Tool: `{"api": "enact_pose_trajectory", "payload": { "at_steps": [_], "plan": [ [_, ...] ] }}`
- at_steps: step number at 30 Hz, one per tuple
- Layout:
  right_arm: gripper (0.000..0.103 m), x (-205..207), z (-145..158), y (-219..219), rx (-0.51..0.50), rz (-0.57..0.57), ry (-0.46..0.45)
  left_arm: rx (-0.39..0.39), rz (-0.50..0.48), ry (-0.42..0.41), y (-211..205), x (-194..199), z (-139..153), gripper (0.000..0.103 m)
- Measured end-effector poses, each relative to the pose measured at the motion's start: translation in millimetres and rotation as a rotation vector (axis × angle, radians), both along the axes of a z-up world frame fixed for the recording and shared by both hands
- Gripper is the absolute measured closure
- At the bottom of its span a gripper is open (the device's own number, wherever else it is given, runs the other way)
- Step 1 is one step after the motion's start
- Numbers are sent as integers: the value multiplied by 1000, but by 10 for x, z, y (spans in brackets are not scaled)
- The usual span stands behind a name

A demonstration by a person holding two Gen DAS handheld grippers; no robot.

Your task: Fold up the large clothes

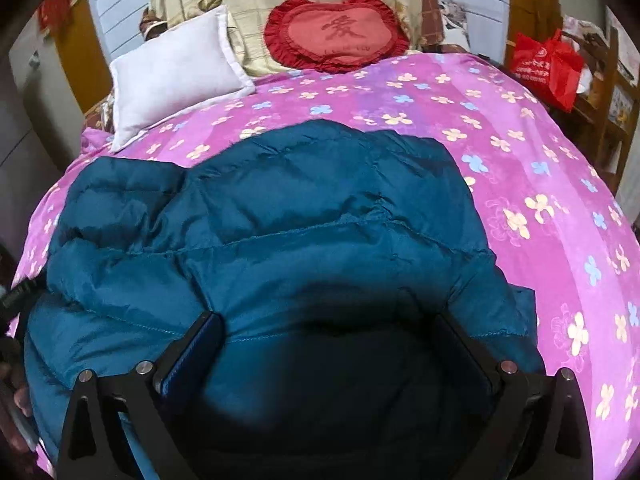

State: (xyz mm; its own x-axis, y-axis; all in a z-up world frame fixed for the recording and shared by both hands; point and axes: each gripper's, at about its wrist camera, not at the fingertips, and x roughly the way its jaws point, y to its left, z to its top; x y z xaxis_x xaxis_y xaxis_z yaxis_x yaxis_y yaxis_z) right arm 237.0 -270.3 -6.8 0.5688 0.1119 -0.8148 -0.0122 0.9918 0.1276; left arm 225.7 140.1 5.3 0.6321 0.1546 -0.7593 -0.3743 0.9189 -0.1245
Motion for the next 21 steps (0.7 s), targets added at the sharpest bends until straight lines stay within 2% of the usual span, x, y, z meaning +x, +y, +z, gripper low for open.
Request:
{"api": "enact_pose_trajectory", "payload": {
  "at_steps": [1,3,5,6,9,11,12,14,16,19,21],
  "plan": [
    [0,-19,15,-26,24,-4,-8,-26,-52,-43,-97,-30,134,22],
    [0,-15,58,-33,47,-1,-12,-24,-137,-74,-330,-61,293,21],
    [0,47,129,-51,61,18,1,24,-231,-52,-667,-14,390,21],
    [0,64,172,-57,69,20,-9,44,-243,-54,-771,-1,432,22],
    [0,80,321,-130,92,-15,-88,29,-244,-182,-974,-75,702,22],
    [0,138,290,-187,100,-28,-72,47,-197,-246,-1080,-116,830,22],
    [0,188,220,-216,111,-26,-44,41,-221,-250,-1152,-83,837,22],
    [0,258,71,-245,108,-35,10,57,-350,-161,-1466,187,722,22],
    [0,266,21,-256,105,-26,11,118,-423,-50,-1723,478,494,22],
    [0,262,8,-226,82,-14,12,224,-366,96,-1790,839,82,22],
    [0,269,-5,-204,96,6,-2,293,-300,145,-1705,905,-143,22]
  ]
}}
